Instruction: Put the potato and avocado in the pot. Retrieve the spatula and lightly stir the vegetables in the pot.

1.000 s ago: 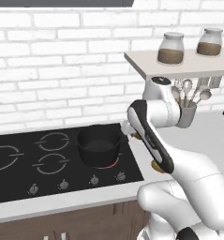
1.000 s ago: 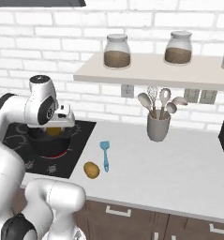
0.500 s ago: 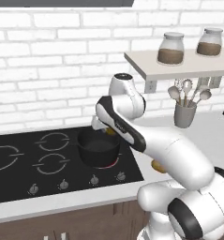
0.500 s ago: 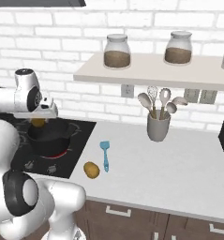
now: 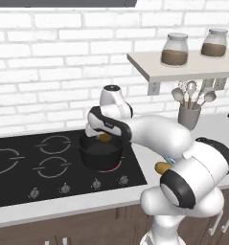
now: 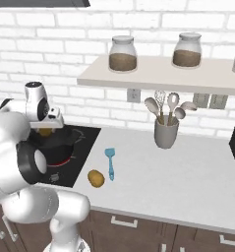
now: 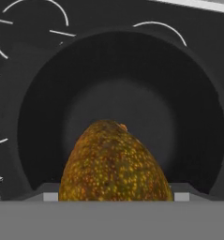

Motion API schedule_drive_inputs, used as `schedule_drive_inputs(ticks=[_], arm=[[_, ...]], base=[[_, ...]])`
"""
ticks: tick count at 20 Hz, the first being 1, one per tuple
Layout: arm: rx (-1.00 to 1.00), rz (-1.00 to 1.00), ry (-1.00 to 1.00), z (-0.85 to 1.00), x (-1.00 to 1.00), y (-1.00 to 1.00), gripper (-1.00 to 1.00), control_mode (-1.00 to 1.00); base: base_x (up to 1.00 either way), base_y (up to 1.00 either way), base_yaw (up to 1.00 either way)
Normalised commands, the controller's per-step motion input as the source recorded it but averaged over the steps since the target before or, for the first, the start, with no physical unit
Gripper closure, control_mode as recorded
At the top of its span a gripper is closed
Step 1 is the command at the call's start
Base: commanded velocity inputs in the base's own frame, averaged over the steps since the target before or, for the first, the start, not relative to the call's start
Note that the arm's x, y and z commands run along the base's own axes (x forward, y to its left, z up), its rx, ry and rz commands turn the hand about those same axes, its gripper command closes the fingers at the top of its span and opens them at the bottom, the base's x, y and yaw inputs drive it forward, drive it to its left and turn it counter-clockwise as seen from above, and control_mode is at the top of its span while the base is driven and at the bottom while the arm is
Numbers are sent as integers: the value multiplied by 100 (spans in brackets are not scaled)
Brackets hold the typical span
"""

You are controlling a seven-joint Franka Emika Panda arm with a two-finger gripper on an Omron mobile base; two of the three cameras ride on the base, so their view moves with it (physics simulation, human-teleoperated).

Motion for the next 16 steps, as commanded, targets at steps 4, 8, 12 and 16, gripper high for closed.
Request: schedule_drive_inputs(ticks=[4,8,12,16], arm=[[0,0,1,-25,33,4,100,-100],[-1,0,4,-26,38,4,100,-100],[-2,0,2,-30,27,0,100,-100],[-2,0,2,-34,4,3,100,-100]], base=[[0,0,0],[0,0,0],[0,0,0],[0,0,0]])
